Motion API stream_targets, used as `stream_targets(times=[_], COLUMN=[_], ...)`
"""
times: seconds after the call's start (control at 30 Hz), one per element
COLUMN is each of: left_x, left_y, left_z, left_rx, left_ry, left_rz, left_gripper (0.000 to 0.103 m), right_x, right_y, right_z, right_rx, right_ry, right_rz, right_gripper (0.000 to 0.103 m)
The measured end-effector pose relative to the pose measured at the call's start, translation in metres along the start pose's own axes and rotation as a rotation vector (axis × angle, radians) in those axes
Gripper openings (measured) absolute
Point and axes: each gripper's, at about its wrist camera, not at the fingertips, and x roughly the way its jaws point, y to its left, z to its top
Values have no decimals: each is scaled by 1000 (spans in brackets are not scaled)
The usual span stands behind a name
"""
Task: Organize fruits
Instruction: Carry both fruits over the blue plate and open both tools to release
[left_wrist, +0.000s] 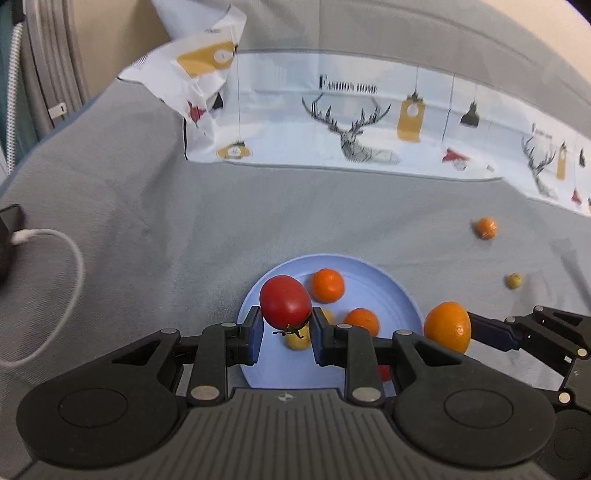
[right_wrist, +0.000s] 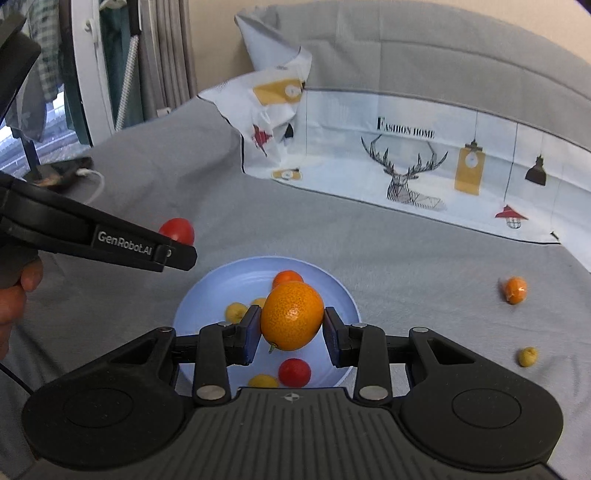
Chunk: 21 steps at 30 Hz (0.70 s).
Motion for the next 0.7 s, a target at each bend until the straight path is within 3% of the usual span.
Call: stream_targets(times=[0.37,0.4,0.47,0.53,0.6,0.7], left_x=[61,64,66,60,50,33], left_y=[5,4,5,6,4,1], left_z=[2,3,5,7,8,6], left_rx=[27,28,29,22,29,45], left_ry=[102,106,101,63,36,58], left_rz=[51,54,53,67,57,47], left_gripper=[32,36,76,100,102,103], right_x=[60,63,69,73,72,59], right_y=[-3,-3,-2,-2,-3,-4], right_z=[-3,-3,-1,0,3,6], right_rx=[-26,-29,-37,-43,-40,-29], right_ry=[85,88,87,89,96,86], right_rz=[9,10,5,6,12,-4], right_gripper=[38,38,38,44,67,83])
